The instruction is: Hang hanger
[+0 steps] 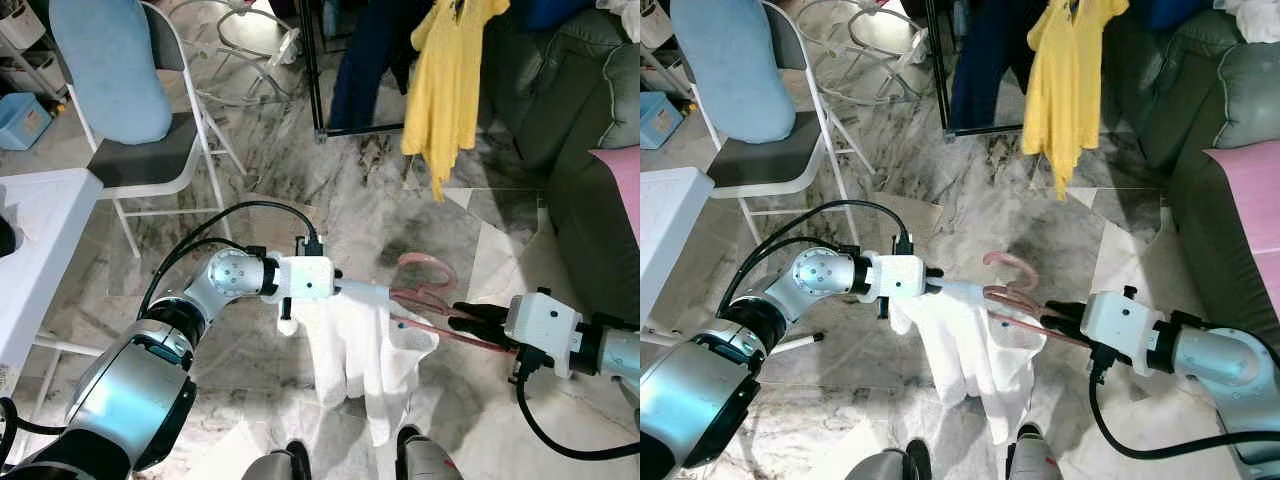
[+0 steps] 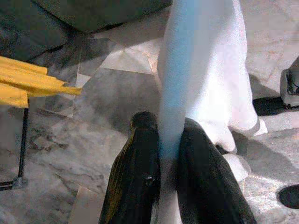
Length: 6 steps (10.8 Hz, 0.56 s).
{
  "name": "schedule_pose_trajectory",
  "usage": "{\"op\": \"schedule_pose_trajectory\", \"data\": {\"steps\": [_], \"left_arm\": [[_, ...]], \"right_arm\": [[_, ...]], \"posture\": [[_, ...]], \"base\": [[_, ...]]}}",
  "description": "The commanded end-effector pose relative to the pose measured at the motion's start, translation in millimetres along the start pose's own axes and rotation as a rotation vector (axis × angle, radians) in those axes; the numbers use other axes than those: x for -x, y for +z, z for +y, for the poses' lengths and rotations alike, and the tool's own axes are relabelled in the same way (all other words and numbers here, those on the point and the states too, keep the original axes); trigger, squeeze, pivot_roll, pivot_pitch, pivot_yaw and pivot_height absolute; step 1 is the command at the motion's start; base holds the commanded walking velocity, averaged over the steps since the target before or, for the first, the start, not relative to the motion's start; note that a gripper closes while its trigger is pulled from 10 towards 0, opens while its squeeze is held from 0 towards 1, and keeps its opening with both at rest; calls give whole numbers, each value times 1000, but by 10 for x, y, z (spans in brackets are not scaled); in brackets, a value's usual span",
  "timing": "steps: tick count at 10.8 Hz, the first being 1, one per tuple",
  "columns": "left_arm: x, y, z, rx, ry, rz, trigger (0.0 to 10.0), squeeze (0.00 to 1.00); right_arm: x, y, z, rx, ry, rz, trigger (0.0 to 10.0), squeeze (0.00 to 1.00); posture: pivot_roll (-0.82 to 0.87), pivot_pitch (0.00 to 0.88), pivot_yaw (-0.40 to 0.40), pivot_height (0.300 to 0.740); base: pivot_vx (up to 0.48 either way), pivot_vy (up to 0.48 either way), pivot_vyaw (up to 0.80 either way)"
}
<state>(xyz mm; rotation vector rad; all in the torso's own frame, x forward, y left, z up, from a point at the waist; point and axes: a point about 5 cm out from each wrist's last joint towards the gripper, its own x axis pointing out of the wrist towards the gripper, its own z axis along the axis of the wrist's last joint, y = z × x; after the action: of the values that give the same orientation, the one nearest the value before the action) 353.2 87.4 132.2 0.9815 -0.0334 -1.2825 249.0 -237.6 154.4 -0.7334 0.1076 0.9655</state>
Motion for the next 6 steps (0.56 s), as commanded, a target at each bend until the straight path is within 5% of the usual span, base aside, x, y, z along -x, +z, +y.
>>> {"op": "schedule_pose_trajectory", "data": {"steps": [1,2,3,4,6], "left_arm": [[21,-35,-17,21,-10,10,0,0],[22,-34,-15,21,-8,9,0,0],[25,-34,-13,21,-6,7,0,0],[36,-40,-8,27,1,6,0,0],[78,-90,-8,63,24,15,0,0]], "right_arm": [[-40,83,5,35,2,-48,10000,0],[-43,81,4,29,4,-49,10000,0],[-40,72,4,-3,17,-55,10000,671],[-32,59,1,-19,19,-50,10000,1000],[-24,32,-5,-17,31,-17,10000,1000]], "posture": [[-253,235,189,740],[-253,235,189,740],[-253,235,189,740],[-250,232,189,740],[-251,227,186,740]], "base": [[0,0,0],[0,0,0],[0,0,0],[0,0,0],[0,0,0]]}}
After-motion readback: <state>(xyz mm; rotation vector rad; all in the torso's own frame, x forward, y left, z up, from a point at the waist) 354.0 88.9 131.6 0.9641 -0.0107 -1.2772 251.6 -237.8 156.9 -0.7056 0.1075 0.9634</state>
